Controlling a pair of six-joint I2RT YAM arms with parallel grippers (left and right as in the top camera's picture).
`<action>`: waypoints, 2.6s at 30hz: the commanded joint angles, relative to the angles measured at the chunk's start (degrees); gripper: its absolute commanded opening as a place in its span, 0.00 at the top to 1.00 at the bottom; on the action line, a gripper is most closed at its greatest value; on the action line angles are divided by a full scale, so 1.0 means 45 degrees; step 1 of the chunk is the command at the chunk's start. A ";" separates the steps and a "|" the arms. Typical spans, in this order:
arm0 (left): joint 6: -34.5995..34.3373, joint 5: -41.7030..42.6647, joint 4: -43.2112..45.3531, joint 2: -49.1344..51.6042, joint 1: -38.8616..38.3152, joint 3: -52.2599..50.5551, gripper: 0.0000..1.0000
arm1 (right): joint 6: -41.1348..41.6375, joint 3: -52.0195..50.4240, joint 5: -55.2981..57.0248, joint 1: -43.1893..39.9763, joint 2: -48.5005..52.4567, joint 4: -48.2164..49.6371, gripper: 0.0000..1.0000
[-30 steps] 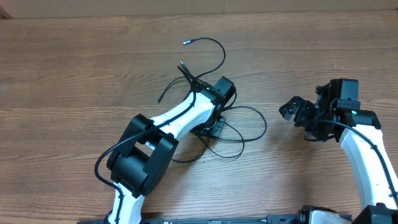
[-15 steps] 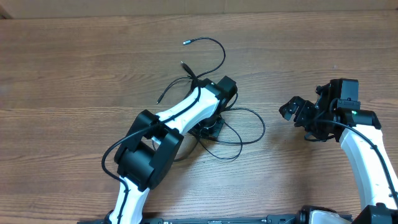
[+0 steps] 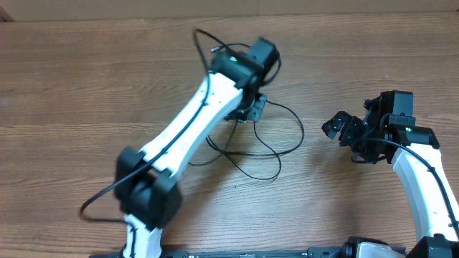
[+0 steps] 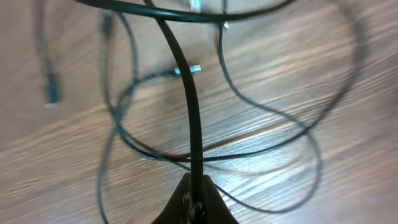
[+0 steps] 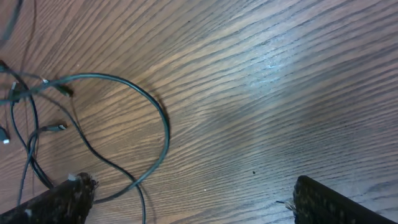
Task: Untangle cables
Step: 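Lift the left gripper off the cables and move it back left, then lower the left gripper onto the pile's left edge and grasp a strand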
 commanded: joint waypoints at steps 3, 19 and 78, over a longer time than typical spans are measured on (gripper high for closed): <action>0.0209 -0.0238 -0.0792 -0.2191 0.0248 0.1112 0.96 | -0.0053 0.0000 -0.0015 0.0097 0.0068 0.0049 0.00; 0.0962 -0.0534 -0.0845 -0.6980 0.2045 0.3798 0.90 | -0.0053 0.0000 -0.0015 0.0097 0.0068 0.0044 0.00; -0.7135 0.0923 -0.2739 -0.4668 0.3060 -0.5489 0.32 | -0.0058 0.0000 -0.0015 0.0097 0.0068 0.0010 0.00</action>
